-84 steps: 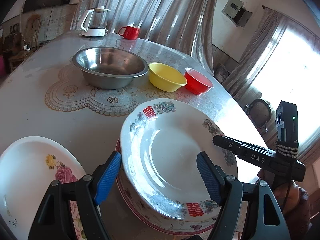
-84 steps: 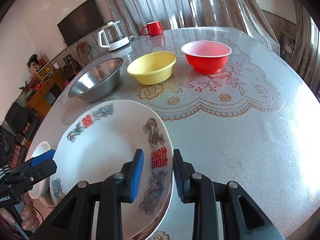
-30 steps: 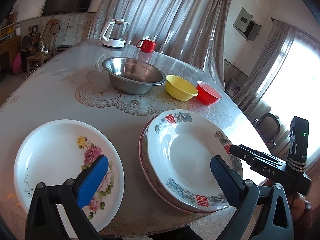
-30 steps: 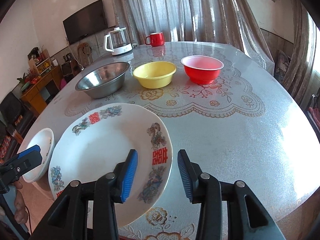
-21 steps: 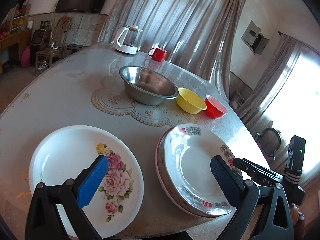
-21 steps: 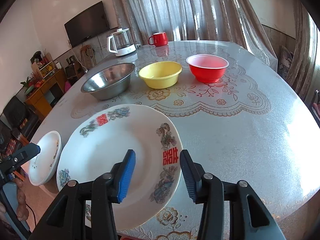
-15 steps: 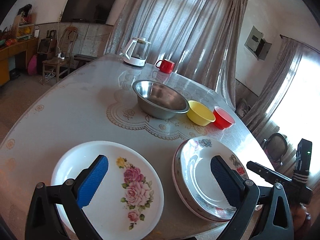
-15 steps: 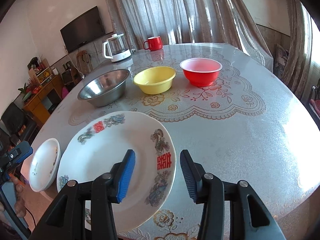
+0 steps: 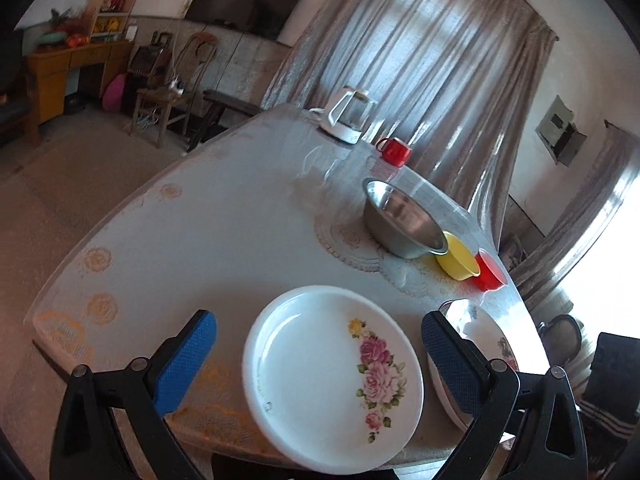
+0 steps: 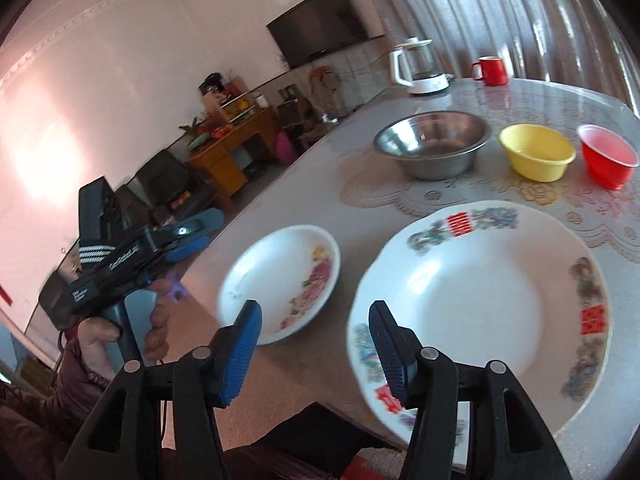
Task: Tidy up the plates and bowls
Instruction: 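Grasp the rim of the pink-rose plate with the left gripper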
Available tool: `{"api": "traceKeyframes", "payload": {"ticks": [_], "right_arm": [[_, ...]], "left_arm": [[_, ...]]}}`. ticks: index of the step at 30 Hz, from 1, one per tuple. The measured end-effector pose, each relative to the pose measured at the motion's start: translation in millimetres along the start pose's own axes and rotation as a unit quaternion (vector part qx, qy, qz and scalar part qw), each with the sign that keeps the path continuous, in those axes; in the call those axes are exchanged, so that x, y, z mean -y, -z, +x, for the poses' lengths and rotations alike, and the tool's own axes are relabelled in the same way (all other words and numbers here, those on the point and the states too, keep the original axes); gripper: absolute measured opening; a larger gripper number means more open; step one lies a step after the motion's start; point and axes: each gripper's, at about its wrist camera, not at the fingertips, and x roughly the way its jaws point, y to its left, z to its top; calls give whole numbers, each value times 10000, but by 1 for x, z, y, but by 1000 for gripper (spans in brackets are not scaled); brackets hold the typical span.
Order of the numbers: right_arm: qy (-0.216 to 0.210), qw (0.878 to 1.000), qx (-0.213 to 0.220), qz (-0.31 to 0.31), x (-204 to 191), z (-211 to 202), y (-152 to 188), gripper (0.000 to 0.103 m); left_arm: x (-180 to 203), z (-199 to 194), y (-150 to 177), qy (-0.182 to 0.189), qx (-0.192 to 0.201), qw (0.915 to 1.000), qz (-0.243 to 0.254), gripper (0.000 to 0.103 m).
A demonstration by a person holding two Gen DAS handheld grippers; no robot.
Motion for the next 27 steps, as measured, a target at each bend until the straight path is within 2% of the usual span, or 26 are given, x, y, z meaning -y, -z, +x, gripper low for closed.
{"api": "traceKeyframes", "payload": {"ticks": [4,7,12,14,21,27], "right_arm": [[-145,9994,-304,-107,-15,25,2,57],[-226,9982,-509,-236,-23,40,0,57],[-131,9955,-903,-253,-28,65,-1,58],[-53,9942,-1028,-308,-29,70,1,62],[266,9908,-1218,-524,-36,83,1,69],[493,9884,-1337,-524,-34,94,-3,70]], "left_arm": [[-25,-4,6,-204,-57,9994,-284,103],[-34,-10,12,-18,99,9996,-251,103],[-33,-10,14,61,170,9998,92,103],[-32,-8,14,89,127,9997,211,103],[-36,-1,16,262,80,9994,223,103],[-33,6,15,17,-145,9987,486,103]]}}
